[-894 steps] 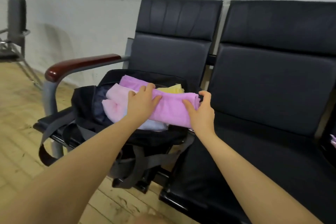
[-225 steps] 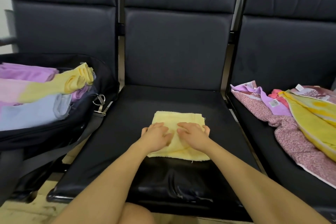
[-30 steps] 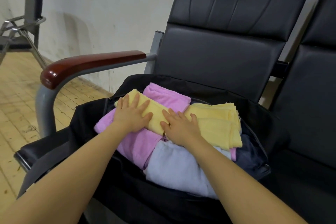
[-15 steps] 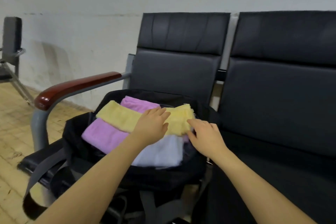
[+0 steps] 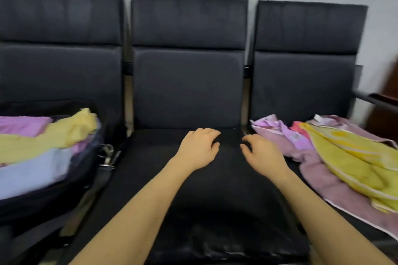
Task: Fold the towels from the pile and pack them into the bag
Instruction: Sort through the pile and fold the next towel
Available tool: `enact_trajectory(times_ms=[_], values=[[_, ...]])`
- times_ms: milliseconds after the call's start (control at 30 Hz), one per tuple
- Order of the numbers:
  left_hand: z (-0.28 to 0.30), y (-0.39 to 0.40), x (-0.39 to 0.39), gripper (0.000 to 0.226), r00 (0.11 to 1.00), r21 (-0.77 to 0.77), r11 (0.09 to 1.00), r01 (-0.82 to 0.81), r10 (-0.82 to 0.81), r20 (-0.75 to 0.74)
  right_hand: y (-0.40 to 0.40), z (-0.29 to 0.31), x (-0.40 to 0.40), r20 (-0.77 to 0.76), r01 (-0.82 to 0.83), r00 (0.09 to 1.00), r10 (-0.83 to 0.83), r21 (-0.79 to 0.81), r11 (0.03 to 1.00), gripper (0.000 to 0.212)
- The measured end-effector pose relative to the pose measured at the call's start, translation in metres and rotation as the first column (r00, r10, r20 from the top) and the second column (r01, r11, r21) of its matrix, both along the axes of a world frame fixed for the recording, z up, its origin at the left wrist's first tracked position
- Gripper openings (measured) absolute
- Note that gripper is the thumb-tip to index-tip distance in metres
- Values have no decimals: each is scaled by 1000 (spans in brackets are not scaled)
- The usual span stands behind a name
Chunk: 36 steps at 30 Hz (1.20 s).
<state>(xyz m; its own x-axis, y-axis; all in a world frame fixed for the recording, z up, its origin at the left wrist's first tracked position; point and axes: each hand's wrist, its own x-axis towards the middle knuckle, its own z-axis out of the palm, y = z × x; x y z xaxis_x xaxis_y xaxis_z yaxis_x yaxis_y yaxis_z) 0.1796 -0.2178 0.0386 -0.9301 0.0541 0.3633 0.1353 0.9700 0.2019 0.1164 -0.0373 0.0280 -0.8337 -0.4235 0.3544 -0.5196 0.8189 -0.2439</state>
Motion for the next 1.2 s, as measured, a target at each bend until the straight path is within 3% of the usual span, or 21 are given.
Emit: enact_trajectory(times_ms=[200, 367, 500, 567, 667, 867, 1200], values=[[-25, 130, -65, 41, 978, 69, 980, 185, -190, 83, 129, -32, -33, 5, 272, 962, -272, -47, 961, 28], [-51, 217, -114, 39, 939, 139, 946, 293, -312, 144, 211, -65, -51, -58, 451, 892, -448, 56, 891, 36], [-71, 268, -146, 41, 901, 128, 919, 372, -391, 189, 253, -80, -69, 5, 542, 836, -549, 159, 825, 35], [-79, 286, -157, 42, 886, 124, 918, 376, -396, 240, 266, -84, -75, 13, 550, 829, -560, 169, 818, 27], [-86, 301, -166, 42, 867, 166, 906, 390, -422, 266, 274, -86, -82, -38, 518, 855, -517, 28, 855, 27], [-81, 297, -167, 22, 895, 474, 820, 320, -426, 134, 271, -88, -79, -192, 291, 922, -337, -232, 928, 22], [-25, 263, -146, 27, 955, 702, 672, 236, -294, -41, 252, -62, -60, -378, 313, 819, -432, -336, 888, 28]])
